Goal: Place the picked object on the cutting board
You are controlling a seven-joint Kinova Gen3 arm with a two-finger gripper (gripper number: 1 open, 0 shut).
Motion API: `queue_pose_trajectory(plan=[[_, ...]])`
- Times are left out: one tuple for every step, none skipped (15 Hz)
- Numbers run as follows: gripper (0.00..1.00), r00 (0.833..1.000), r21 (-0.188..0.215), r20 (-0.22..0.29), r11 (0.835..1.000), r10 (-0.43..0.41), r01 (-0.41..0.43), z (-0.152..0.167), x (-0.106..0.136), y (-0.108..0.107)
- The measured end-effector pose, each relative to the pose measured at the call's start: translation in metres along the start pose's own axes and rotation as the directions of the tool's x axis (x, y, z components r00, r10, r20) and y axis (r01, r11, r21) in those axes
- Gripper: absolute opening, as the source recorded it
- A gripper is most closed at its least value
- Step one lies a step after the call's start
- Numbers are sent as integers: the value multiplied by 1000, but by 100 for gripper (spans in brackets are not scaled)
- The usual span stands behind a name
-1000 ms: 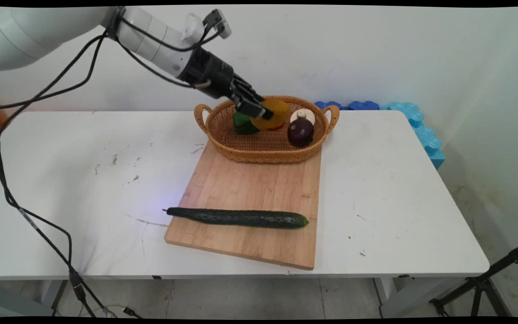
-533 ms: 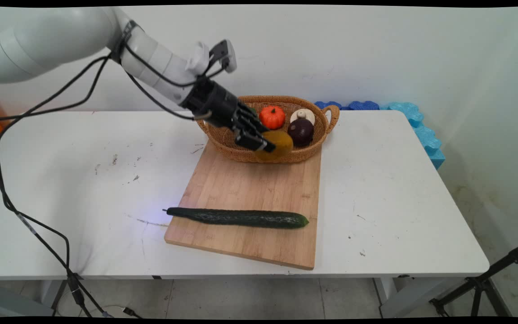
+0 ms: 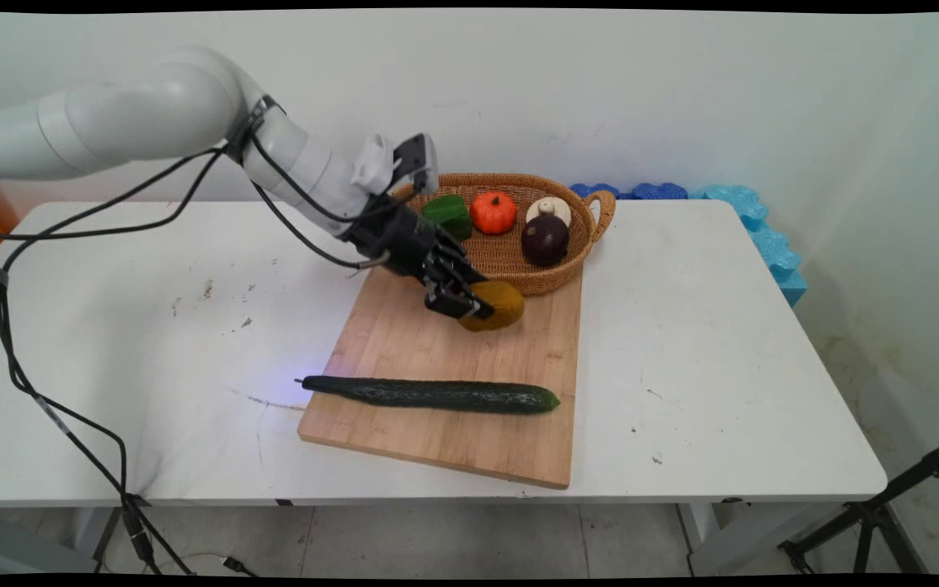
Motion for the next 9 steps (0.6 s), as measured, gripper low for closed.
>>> queue_pose_trajectory(plan=[[0,1000,1,5,1000,5,-5,4,-3,0],[0,1000,2,10,1000,10,-10,8,-6,0],[0,1000,5,14,1000,14,-15,11,-9,0],[0,1000,7,17,1000,18,-18,14,-11,0],[0,1000,9,20,1000,20,-21,17,-13,0],[0,999,11,23,1000,23,-23,20,-15,0],[0,999,12,26,1000,24,-24,22,-17,0],[0,999,12,27,1000,25,-25,23,-17,0],[0,999,13,29,1000,25,-26,25,-19,0]])
